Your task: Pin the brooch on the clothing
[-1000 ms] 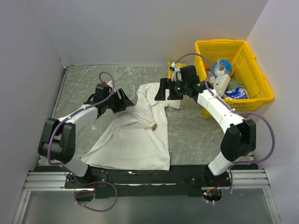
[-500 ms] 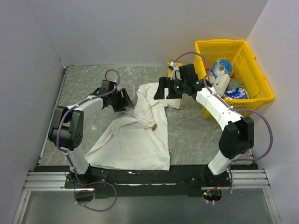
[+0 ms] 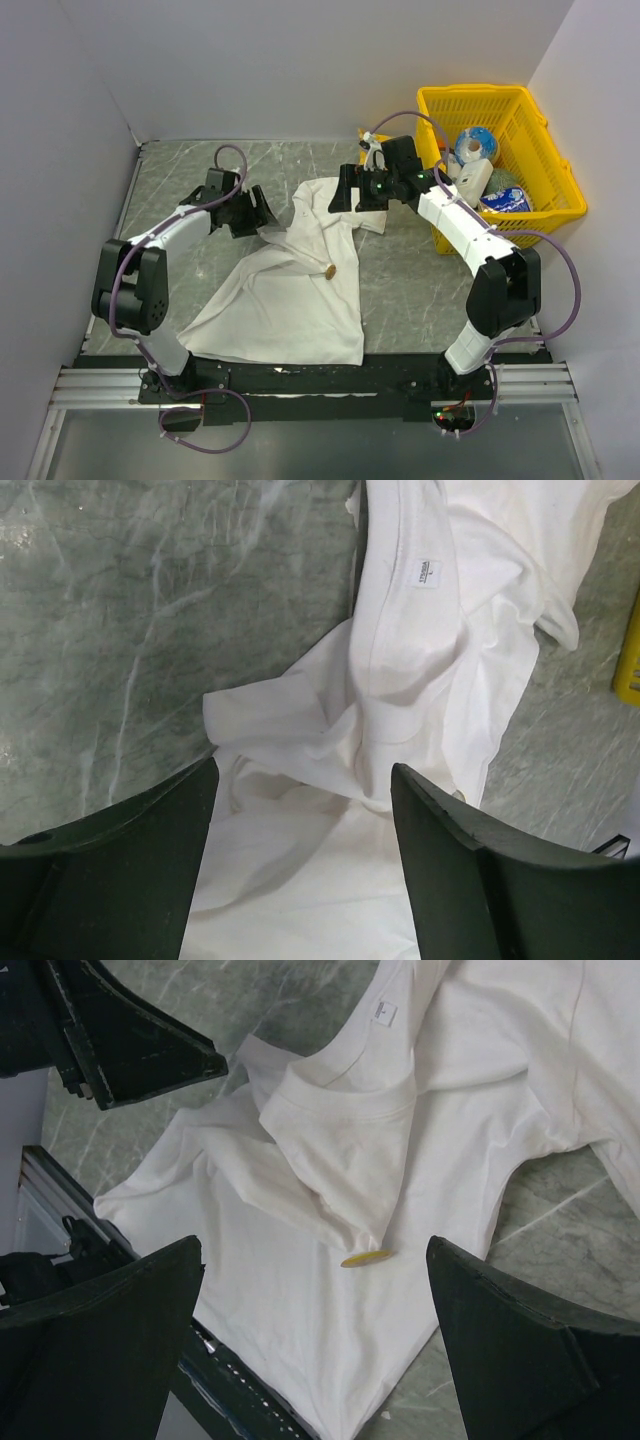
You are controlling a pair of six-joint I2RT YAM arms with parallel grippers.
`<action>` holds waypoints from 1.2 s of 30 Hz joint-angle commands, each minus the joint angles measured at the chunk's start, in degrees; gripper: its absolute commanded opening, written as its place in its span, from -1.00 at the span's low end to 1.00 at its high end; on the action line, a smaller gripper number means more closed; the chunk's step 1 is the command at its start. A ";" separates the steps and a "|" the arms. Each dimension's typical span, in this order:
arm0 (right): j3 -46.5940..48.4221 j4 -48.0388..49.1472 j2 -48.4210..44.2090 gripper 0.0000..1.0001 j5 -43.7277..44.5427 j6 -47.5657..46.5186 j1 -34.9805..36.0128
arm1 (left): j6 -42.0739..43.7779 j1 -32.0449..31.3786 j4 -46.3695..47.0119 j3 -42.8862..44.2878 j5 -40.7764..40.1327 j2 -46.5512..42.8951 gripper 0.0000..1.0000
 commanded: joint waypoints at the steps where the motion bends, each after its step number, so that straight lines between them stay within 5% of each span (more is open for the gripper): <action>1: 1.45 -0.25 0.10 0.99 0.24 -0.24 -0.01 | 1.22 0.02 -0.43 -0.78 0.48 0.69 0.49; 6: 2.24 -0.16 0.62 0.99 -0.46 0.20 -0.01 | 1.13 0.02 2.63 -2.72 1.61 2.45 0.43; 12: 2.77 -0.69 0.45 0.99 -0.38 0.12 -0.01 | 0.78 -0.06 4.48 -0.96 3.81 6.41 0.08; 17: 2.42 -1.04 0.18 0.99 -0.55 -0.06 -0.01 | 0.25 -0.06 6.25 1.85 5.31 7.29 -0.98; 27: 1.36 -0.95 0.01 0.99 -1.17 -0.24 0.08 | 1.74 5.38 2.91 7.91 1.36 3.43 -0.98; 36: 0.39 0.81 1.76 0.99 -1.96 -0.15 0.52 | 3.50 20.48 0.01 13.53 4.26 2.02 -0.98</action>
